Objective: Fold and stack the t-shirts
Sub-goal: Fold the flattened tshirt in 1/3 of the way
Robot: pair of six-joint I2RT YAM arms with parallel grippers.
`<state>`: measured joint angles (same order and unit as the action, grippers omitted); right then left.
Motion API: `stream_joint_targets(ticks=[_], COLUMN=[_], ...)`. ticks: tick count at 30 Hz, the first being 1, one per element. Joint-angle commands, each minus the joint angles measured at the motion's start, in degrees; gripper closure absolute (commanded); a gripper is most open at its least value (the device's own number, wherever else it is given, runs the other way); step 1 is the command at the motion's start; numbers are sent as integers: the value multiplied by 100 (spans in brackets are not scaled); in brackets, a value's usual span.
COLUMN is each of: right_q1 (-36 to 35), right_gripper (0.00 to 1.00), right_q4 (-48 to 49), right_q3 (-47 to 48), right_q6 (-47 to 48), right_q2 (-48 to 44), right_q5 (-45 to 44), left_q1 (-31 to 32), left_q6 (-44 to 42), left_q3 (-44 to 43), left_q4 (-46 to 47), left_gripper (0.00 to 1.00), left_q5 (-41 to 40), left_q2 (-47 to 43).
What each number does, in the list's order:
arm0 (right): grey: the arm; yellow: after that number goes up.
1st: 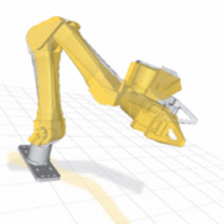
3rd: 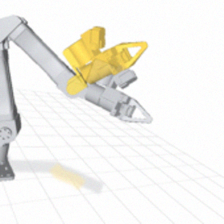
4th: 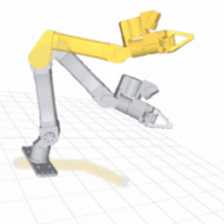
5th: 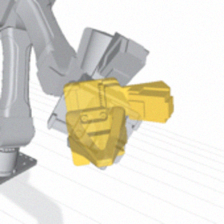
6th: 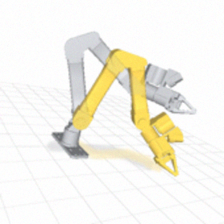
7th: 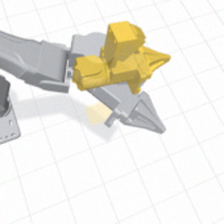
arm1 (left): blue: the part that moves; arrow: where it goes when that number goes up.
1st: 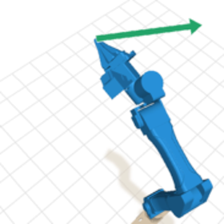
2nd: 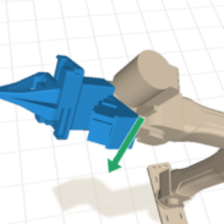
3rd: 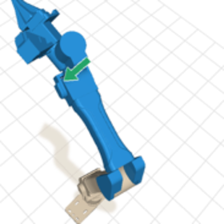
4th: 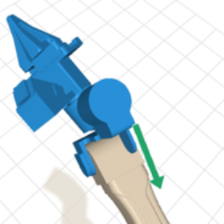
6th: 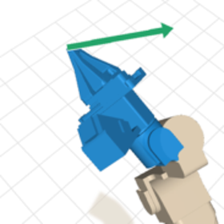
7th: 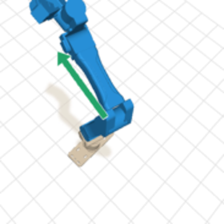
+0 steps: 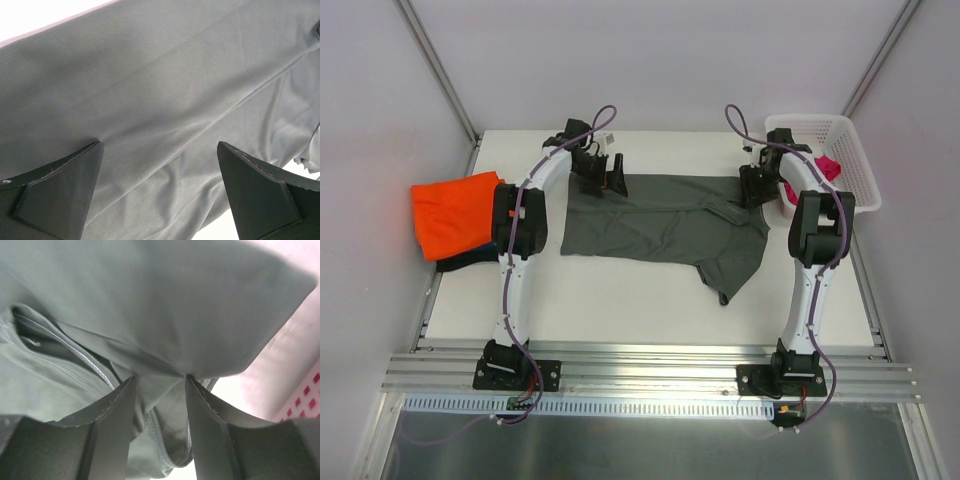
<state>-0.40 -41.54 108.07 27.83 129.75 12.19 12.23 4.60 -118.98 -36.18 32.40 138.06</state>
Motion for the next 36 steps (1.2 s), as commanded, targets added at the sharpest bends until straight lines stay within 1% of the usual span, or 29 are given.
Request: stream_joint_targets(ticks=[1, 5, 8, 9, 12, 17, 24, 29, 36], right_q1=[14, 23, 32, 32, -73, -231, -592, -794, -917], right_gripper=[52, 53, 53, 53, 54, 54, 54, 54, 54], right_q4=[-451, -373, -276, -284, -267, -154, -144, -135, -100], right_q3=[56, 73, 380, 564, 741, 1005, 1357, 1427, 1418], right_q6=[187, 91, -49, -85, -103, -401, -682, -885, -929], right_q2=[-3, -108, -327, -441, -626, -917, -355, 119, 392], right_q5=[-146, -76, 29, 195, 345, 591, 925, 1119, 1181], left_q1=[-71, -89, -80, -80, -72, -72, -54, -54, -63], left_q6=[278, 287, 191, 173, 103, 23, -56, -82, -12], left_q3=[-178, -135, -91, -82, -20, -55, -47, 234, 393], left_q4=[-3, 6, 6, 15, 6, 15, 41, 32, 33], left_gripper=[1, 1, 1, 1, 1, 1, 1, 1, 1], left_q5=[82, 99, 170, 179, 179, -32, -331, -366, -314], left_q2=[81, 37, -42, -68, -148, -227, -428, -745, -1017])
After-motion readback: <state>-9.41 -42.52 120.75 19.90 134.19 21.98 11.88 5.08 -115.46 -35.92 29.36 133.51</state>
